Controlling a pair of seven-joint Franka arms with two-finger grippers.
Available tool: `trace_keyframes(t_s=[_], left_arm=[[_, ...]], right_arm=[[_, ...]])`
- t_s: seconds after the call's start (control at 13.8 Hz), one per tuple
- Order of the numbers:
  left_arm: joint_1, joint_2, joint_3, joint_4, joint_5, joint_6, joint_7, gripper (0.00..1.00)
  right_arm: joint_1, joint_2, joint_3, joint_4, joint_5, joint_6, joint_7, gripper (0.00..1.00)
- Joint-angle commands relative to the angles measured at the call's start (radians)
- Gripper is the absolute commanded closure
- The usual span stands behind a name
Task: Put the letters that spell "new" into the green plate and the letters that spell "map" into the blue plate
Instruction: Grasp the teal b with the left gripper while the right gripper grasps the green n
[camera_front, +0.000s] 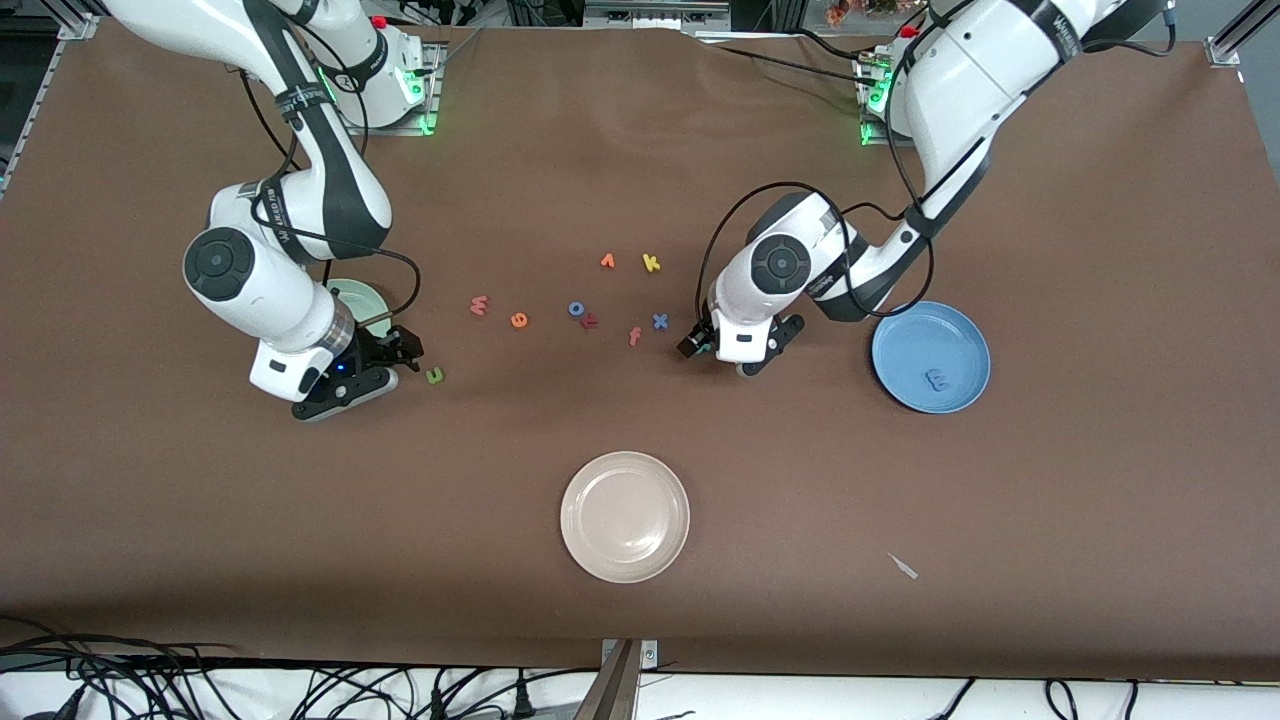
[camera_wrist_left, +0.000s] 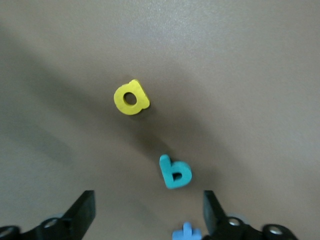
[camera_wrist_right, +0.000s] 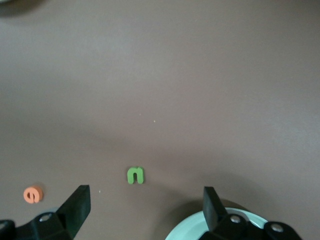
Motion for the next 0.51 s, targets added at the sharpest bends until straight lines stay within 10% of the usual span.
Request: trace_keyframes(t_s=[0.0,0.44], left_arm=[[-0.012,0.015,0.024,0.025,0.027,0.021,-0.032,0.2],[-0.029,0.058,0.039,0.026,0.026,0.122,-0.05,0.28]], right_arm=[[-0.024,0.004,0.009,-0.05,0.006,0.016,-0.035,0.0],[-0.025,0.033,0.009,-0.102,0.006,0.113,-0.036,0.0]])
